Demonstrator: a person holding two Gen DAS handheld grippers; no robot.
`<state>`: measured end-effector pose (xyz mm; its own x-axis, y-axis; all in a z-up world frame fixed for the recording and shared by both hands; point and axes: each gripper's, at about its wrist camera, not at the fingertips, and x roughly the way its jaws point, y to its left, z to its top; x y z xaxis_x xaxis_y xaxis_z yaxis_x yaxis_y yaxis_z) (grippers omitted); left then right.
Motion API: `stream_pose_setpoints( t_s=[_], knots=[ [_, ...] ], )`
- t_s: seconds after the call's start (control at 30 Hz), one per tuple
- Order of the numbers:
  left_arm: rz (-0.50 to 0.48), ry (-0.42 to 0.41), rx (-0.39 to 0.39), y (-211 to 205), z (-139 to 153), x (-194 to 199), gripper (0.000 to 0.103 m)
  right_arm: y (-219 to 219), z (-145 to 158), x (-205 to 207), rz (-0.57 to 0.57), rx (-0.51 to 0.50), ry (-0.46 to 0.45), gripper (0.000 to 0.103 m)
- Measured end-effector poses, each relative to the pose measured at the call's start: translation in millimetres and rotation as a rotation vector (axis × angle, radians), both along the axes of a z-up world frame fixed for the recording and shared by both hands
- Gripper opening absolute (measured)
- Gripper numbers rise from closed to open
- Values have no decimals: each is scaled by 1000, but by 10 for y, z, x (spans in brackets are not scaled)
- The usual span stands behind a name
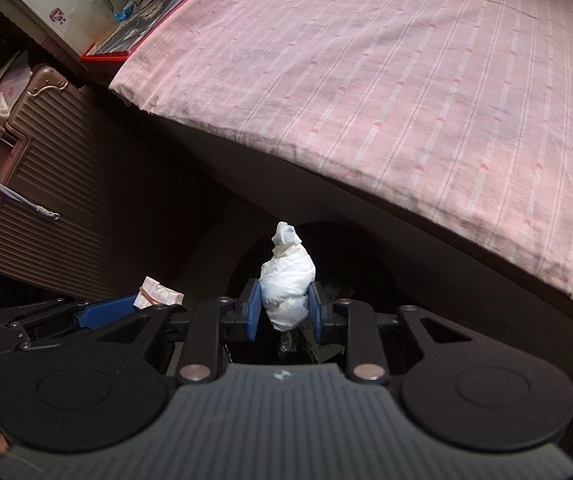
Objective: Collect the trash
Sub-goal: 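Carry the small white box and white tissue off the bed to the bin, then open the left tool while the right tool opens over the bin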
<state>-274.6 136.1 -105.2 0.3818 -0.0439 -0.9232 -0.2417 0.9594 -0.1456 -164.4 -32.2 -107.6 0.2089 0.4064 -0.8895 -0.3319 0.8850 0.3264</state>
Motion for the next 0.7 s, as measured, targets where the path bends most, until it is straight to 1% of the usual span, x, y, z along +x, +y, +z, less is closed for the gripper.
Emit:
stream_pose_setpoints(
  t_s=[0.2,0.43,0.57,0.67,0.7],
  knots=[
    [-5,26,-15,6,-52,45,38,70,-92,1,9,-5,33,32],
    [-5,53,-35,33,-127,110,38,118,-128,-6,24,-13,42,34],
    [-4,61,-33,62,-157,135,38,121,-135,-7,21,-10,42,35],
    [2,64,-39,78,-183,125,38,118,-134,-10,21,-11,41,36],
    [4,64,-39,83,-186,123,38,118,-132,-12,21,-11,41,38]
  ],
)
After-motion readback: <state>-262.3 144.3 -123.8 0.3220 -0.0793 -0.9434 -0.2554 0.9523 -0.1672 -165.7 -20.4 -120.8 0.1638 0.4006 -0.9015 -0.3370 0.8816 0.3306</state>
